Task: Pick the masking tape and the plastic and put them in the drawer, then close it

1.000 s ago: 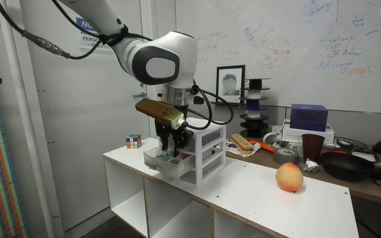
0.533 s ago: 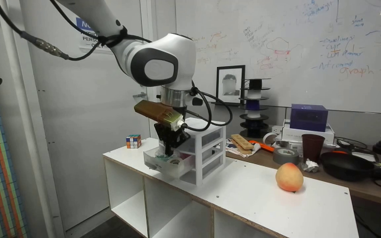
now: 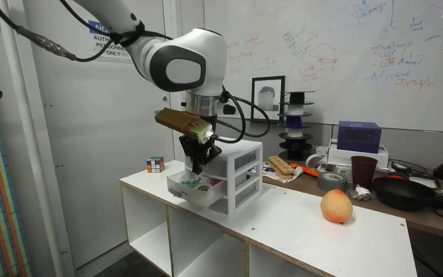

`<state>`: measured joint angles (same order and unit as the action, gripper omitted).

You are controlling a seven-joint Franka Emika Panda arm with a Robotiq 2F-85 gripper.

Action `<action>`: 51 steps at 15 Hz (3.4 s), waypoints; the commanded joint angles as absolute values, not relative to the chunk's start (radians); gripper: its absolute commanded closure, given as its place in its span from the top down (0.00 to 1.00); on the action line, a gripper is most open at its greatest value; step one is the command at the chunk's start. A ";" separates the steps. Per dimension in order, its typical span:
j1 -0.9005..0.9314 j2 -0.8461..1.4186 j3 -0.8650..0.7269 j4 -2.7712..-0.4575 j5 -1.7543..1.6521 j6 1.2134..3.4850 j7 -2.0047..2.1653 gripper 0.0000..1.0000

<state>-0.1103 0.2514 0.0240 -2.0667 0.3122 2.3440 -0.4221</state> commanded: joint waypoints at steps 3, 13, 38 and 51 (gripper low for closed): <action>-0.103 0.145 0.013 -2.113 0.290 2.317 -0.349 0.11; -0.094 -0.074 -0.027 -2.291 0.139 2.148 -0.268 0.09; -0.089 0.185 0.054 -2.372 0.232 2.647 -0.488 0.09; -0.133 0.295 0.124 -2.270 0.264 2.864 -0.496 0.10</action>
